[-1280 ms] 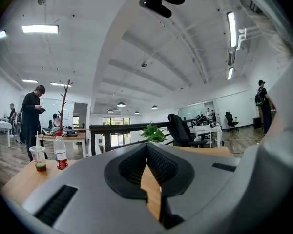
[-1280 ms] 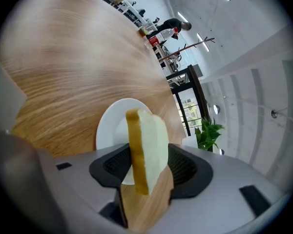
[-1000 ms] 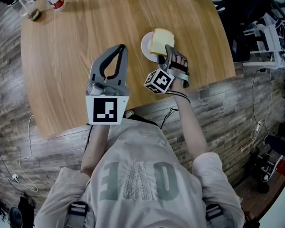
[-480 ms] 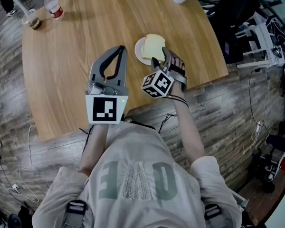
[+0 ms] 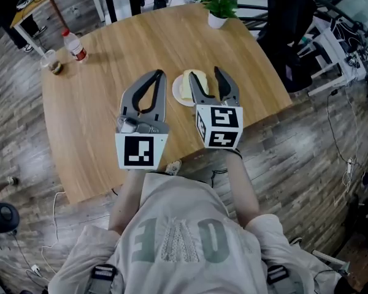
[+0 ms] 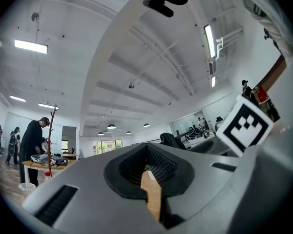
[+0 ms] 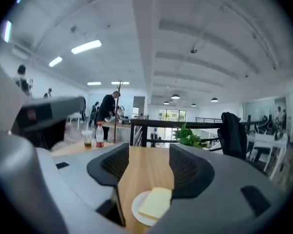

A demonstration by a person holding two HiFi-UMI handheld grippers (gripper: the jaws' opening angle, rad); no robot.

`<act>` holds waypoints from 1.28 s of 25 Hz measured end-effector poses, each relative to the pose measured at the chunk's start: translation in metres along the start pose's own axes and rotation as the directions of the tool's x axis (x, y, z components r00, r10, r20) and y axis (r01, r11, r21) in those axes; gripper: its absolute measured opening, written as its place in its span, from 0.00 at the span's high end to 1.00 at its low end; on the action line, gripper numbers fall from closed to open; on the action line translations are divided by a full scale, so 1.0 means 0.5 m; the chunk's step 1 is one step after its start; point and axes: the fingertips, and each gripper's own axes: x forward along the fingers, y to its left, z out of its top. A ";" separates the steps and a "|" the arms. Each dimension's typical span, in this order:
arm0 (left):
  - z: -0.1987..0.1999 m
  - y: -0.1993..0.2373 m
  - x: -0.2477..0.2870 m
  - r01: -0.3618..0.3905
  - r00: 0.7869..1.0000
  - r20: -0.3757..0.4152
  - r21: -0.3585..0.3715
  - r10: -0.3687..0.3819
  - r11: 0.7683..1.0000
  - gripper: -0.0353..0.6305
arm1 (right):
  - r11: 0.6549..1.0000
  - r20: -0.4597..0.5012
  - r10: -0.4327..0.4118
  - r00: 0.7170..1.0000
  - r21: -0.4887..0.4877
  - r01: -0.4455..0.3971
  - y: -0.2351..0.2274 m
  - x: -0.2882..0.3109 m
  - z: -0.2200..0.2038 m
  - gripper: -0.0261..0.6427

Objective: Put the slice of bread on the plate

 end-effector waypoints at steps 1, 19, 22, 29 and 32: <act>0.005 -0.001 0.005 0.009 1.000 0.003 0.021 -0.009 1.000 0.93 | 0.998 0.040 0.009 0.999 0.062 -0.012 -0.002 -0.015 0.022 0.57; 0.024 -0.030 -0.006 0.020 0.999 -0.026 -0.006 -0.020 1.000 0.93 | 0.959 0.156 -0.186 0.970 0.244 0.145 -0.085 -0.205 0.015 0.93; 0.031 -0.039 -0.006 0.024 1.000 -0.014 -0.010 -0.025 1.000 0.93 | 0.965 0.152 -0.183 0.971 0.218 0.148 -0.081 -0.210 0.016 0.93; 0.026 -0.043 -0.014 0.014 1.000 -0.023 -0.024 -0.015 1.000 0.93 | 0.969 0.128 -0.173 0.977 0.202 0.145 -0.085 -0.212 0.011 0.94; 0.025 -0.045 -0.015 0.008 1.000 -0.026 -0.025 -0.009 1.000 0.93 | 0.972 0.116 -0.164 0.980 0.187 0.141 -0.082 -0.209 0.007 0.93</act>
